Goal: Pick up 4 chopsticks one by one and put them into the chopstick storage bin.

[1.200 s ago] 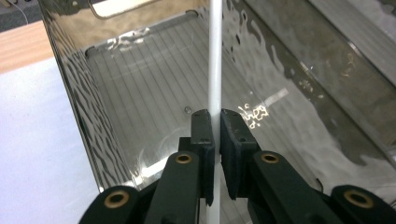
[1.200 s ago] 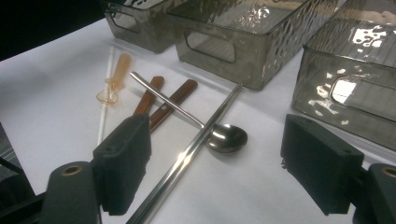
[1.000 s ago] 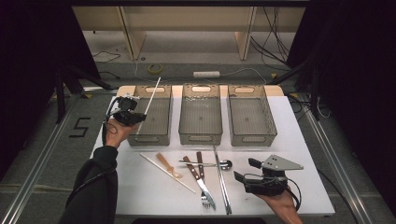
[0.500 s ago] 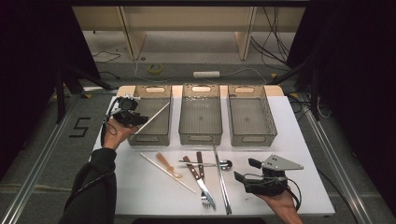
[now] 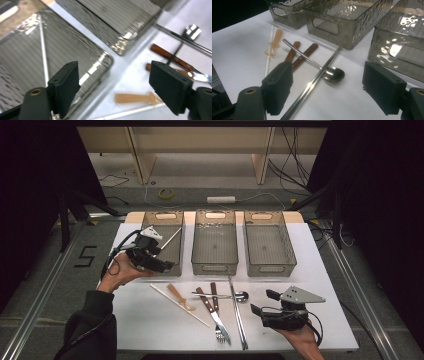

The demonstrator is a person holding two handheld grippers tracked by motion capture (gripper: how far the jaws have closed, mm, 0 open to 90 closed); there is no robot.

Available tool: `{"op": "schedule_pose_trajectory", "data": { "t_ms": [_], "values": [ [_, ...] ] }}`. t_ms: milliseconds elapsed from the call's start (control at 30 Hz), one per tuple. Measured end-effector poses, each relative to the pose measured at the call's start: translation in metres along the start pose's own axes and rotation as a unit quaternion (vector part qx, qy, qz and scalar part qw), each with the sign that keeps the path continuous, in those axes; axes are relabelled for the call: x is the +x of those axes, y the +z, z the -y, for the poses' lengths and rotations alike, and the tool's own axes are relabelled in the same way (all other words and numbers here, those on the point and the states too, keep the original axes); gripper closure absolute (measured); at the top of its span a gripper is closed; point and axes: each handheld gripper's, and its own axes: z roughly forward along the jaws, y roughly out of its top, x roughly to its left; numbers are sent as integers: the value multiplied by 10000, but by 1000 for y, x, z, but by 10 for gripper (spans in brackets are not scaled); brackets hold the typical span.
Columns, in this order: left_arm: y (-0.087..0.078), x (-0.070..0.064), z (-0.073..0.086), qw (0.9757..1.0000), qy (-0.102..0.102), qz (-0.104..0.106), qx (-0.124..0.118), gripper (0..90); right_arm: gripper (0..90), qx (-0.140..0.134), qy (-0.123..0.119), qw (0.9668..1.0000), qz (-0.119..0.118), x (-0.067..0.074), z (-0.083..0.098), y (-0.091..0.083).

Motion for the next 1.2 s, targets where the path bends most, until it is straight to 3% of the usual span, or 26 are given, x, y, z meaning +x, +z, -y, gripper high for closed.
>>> {"op": "schedule_pose_trajectory", "data": {
  "t_ms": [133, 267, 400, 500, 600, 767, 933, 1200],
  "values": [
    [2, -12, 5, 9996, 227, 65, 166, 214, 254, -12, 4, 10000, -1, 0, 0, -1],
    [4, -25, 11, 9975, 559, 179, 396, 204, 254, -20, -8, 10000, -14, 0, 0, -1],
    [9, -38, 15, 9931, 865, 422, 674, 204, 254, -8, -6, 10000, -10, 0, 0, -1],
    [16, -45, 19, 9895, 1083, 493, 816, 204, 255, -13, -13, 10000, -12, 1, 0, -1],
    [25, -48, 24, 9868, 1119, 510, 1049, 201, 255, -15, -29, 10000, -12, 1, 0, -1],
    [40, -47, 35, 9795, 1241, 474, 1516, 201, 255, -8, -27, 10000, -19, 1, 0, -1],
    [50, -35, 48, 9786, 1116, 497, 1658, 201, 255, 6, -26, 10000, -22, 1, 0, -1],
    [67, -29, 61, 9744, 1178, 495, 1847, 202, 255, 31, -45, 10000, -36, 2, 0, 0]
  ]
}}
